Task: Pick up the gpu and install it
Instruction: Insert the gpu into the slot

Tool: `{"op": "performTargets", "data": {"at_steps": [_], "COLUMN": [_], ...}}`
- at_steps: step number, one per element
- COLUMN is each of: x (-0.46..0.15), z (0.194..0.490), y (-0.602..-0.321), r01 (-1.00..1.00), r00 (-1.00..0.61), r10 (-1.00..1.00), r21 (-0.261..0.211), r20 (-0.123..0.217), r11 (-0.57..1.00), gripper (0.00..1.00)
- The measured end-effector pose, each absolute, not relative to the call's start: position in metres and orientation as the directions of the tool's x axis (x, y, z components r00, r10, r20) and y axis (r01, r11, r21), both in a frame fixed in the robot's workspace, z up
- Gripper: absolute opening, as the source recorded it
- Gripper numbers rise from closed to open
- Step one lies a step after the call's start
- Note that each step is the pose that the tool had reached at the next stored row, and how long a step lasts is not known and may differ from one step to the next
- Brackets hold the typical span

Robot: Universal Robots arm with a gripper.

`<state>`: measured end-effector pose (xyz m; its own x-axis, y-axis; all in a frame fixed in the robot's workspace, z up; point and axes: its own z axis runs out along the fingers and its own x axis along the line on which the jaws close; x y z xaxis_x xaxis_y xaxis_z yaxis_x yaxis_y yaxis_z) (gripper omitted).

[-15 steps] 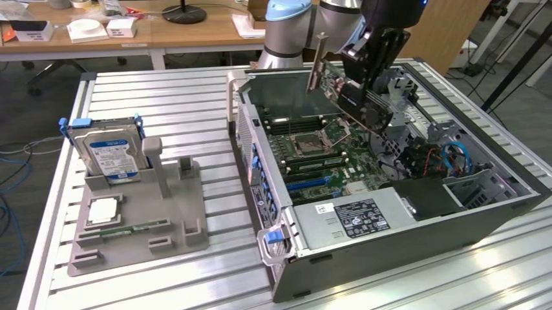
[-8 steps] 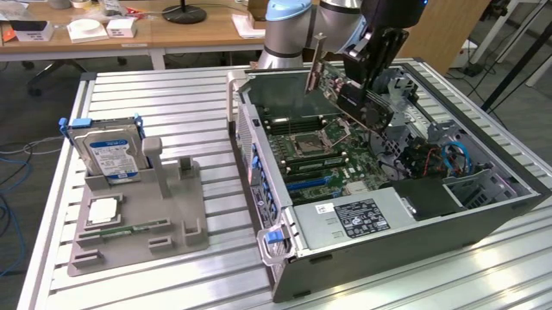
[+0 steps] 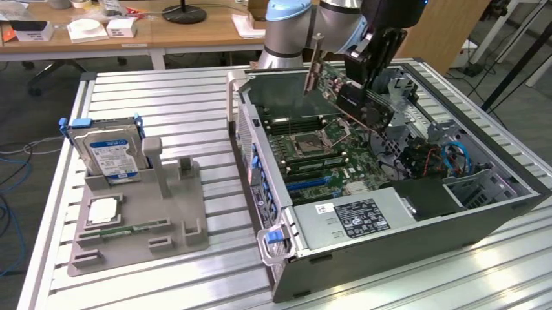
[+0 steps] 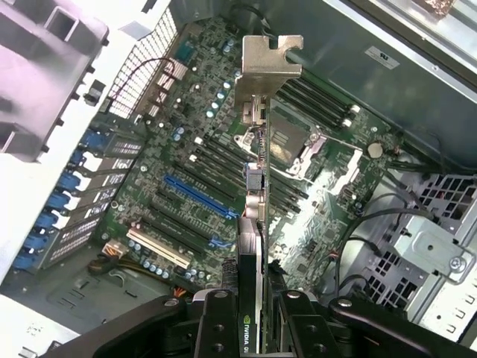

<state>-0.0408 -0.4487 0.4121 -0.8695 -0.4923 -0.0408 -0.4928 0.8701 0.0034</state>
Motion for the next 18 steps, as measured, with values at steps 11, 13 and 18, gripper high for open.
{"op": "performTargets", "data": {"at_steps": [11,13,18], "x": [-0.0408,-0.0408,-0.0408], "z": [0.4121,0.4121,0.4121], "y": [-0.4487,-0.4487,-0.4487], "r01": [-0.542,-0.551,-0.573], "r00": [-0.840,-0.834,-0.819], "r10": [-0.541,-0.550,-0.572], "r21": [0.003,0.003,0.003], "r20": [-0.041,-0.041,-0.041], "r11": [0.840,0.835,0.820], "gripper": [0.26,0.26,0.26]}}
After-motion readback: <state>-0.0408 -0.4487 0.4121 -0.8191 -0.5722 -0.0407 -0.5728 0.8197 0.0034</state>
